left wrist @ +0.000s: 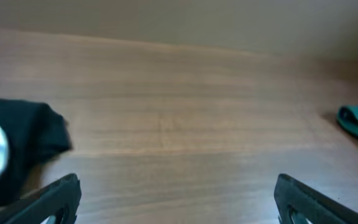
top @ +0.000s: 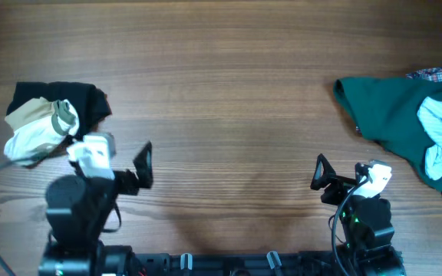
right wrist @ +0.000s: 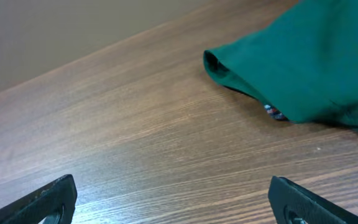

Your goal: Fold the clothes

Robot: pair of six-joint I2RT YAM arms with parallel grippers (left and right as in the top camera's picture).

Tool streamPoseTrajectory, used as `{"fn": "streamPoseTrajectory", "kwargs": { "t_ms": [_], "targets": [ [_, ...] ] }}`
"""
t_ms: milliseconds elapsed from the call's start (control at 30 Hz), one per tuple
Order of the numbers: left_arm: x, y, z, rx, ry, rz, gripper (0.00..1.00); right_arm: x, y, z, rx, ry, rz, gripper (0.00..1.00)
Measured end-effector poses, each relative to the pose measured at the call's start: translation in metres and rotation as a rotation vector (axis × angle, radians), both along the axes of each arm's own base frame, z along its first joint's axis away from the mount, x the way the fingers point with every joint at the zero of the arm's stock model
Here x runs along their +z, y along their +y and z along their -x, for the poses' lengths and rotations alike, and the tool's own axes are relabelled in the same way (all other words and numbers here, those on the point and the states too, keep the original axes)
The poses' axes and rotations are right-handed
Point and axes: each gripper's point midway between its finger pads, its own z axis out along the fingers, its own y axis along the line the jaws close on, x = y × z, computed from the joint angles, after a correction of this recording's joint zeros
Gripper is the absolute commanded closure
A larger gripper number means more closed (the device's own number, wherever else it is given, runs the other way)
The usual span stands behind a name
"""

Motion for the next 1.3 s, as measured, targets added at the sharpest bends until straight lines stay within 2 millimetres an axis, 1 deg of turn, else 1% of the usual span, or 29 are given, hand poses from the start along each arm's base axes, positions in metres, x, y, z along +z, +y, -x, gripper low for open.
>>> {"fn": "streamPoseTrajectory", "kwargs": {
  "t_ms": [33,233,333,467,600,667,1300],
  "targets": [
    [-0.013,-0.005,0.004,-0.024,-0.016,0.004,0.0,0.0,0.0,0.0,0.0,0.0,0.0,0.0],
    [-0.052,-0.009,0.014,-0.044,-0.05,0.008,0.0,0.0,0.0,0.0,0.0,0.0,-0.001,0.01],
    [-0.065,-0.009,0.017,-0.044,-0.069,0.009,0.0,0.0,0.0,0.0,0.0,0.0,-0.001,0.01],
    [-0.074,-0.009,0.018,-0.043,-0.095,0.009,0.0,0.0,0.0,0.0,0.0,0.0,-0.001,0.01],
    [-0.089,-0.009,0.017,-0.043,-0.064,0.009,0.0,0.0,0.0,0.0,0.0,0.0,-0.001,0.01],
    [-0.092,-0.009,0.017,-0.043,-0.058,0.009,0.0,0.0,0.0,0.0,0.0,0.0,-0.001,0.0],
    [-0.092,-0.009,0.017,-0.043,-0.058,0.009,0.0,0.0,0.0,0.0,0.0,0.0,-0.001,0.01]
  ]
}}
